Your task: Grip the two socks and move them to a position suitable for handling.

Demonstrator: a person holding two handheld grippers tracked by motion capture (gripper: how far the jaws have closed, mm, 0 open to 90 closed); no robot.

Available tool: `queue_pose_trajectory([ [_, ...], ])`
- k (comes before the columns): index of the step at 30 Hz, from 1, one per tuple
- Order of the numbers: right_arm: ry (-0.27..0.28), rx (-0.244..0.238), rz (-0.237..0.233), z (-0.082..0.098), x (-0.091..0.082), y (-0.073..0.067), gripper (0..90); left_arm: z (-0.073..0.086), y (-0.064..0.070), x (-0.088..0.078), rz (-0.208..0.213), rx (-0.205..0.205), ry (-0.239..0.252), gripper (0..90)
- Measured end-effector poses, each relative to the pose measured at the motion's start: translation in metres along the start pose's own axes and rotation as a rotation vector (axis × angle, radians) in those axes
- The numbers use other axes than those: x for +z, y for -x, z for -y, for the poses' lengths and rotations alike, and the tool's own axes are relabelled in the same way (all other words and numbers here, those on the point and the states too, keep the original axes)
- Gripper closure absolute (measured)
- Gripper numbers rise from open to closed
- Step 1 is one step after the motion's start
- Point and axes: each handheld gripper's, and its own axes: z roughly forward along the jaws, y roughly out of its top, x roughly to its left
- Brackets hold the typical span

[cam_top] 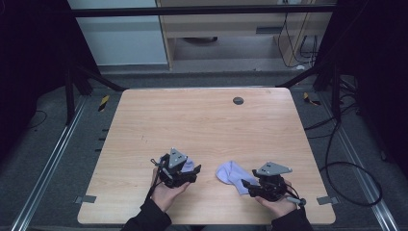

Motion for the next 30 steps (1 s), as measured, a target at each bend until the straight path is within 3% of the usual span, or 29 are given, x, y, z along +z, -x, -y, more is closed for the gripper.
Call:
queue_pose_trajectory([
  [13, -0.041, -0.018, -0.044, 0.004, 0.008, -0.007, 55.8, -0.009, 0.026, 0.033, 0.035, 0.038, -0.046, 39.6],
  [30, -0.105, -0.038, -0.084, 0.01, 0.018, -0.012, 62.6, -0.005, 0.041, 0.061, 0.058, 0.055, -0.099, 44.7],
])
